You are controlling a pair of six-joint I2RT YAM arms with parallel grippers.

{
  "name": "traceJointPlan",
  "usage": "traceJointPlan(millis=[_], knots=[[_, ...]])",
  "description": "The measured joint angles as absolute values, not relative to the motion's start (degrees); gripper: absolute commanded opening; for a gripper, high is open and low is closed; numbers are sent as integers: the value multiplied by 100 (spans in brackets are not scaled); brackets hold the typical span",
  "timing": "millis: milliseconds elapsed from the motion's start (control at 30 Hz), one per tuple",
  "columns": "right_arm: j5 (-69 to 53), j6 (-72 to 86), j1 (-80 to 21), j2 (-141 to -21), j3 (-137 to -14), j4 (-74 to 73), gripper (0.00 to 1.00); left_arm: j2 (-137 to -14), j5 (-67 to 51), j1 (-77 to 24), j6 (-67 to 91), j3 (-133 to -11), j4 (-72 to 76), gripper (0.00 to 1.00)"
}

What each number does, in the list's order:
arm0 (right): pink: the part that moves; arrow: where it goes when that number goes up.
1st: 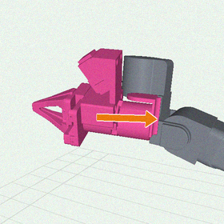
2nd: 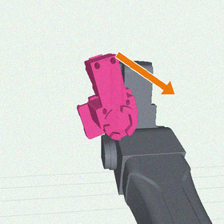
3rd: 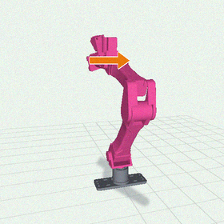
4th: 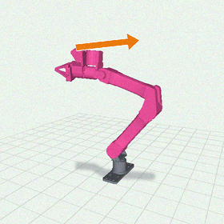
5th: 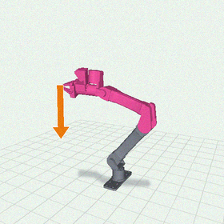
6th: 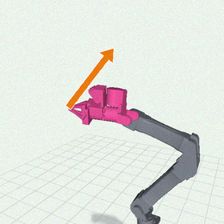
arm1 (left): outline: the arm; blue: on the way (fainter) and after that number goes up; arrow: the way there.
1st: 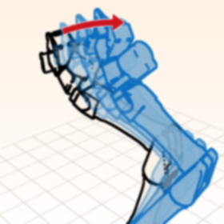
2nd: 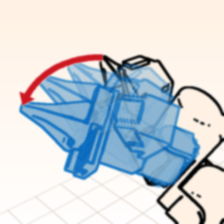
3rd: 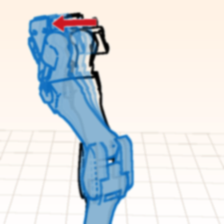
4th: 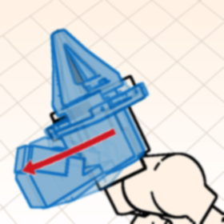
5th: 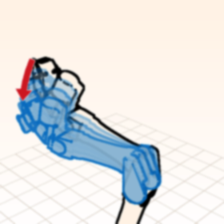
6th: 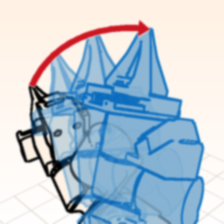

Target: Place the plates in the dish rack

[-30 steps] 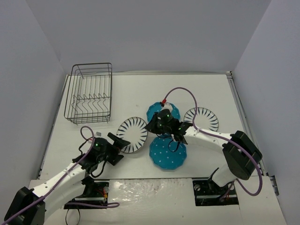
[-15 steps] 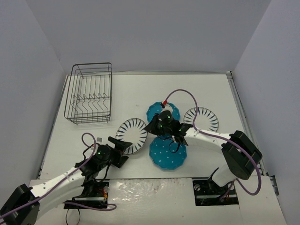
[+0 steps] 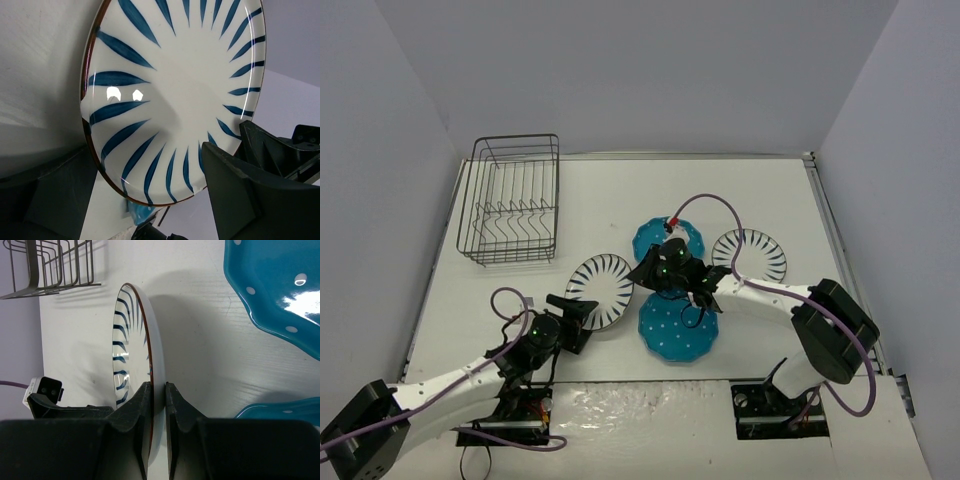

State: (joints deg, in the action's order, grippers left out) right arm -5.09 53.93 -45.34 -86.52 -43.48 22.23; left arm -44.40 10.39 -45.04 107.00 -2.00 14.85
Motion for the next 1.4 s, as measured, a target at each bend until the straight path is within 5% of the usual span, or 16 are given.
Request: traceJointPlan(millis=[500, 933, 1400], knots=[[-514, 5441, -4461, -8651, -4271, 2336, 0, -6083, 1310, -4621, 10757, -299, 3172, 61], [-436, 5574, -4600, -8038, -3713, 2243, 0, -5549, 1561, -4726, 10453, -301, 2680, 53], [-140, 5683, -4867, -7916, -3448, 1928, 0, -5937, 1818, -4724, 9931, -308, 2901, 27]])
